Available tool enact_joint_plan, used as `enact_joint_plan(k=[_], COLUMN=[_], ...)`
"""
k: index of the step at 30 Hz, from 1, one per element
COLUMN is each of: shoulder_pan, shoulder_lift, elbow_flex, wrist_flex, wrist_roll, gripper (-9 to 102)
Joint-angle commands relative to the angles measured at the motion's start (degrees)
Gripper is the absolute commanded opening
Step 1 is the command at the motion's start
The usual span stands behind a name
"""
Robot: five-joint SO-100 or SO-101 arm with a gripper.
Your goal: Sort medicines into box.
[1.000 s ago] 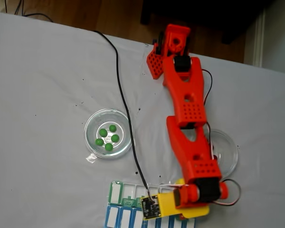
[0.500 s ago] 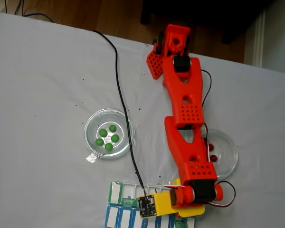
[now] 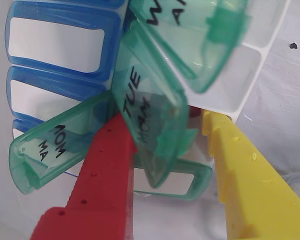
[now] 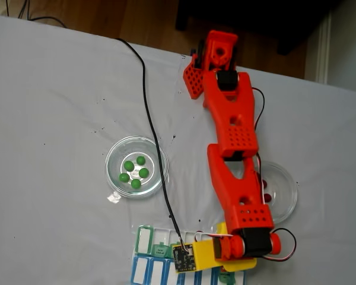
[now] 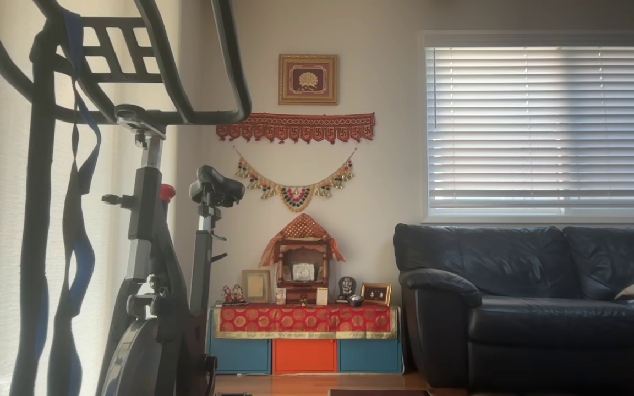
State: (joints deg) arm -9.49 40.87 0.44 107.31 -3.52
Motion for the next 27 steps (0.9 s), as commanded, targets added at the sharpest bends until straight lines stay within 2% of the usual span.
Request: enact_joint_plan(k=[1,4,9,13,18,27], shoulder_pan=[-1.41,-2.72,-3.16,-3.25,-2.72,-5.19], shoulder_lift=[14.15,17.31,12.57,12.74,20.13,39.46], elbow_flex=[2.11,5.89,-1.67,-2.02,5.45,29.00], wrist_flex=[1.93,1.93,1.93,1.93,1.93,1.93], wrist_roll=[-0.44,-0.35,0.79,0.44,0.09,-3.08], gripper=[16,12,2,1,1,1])
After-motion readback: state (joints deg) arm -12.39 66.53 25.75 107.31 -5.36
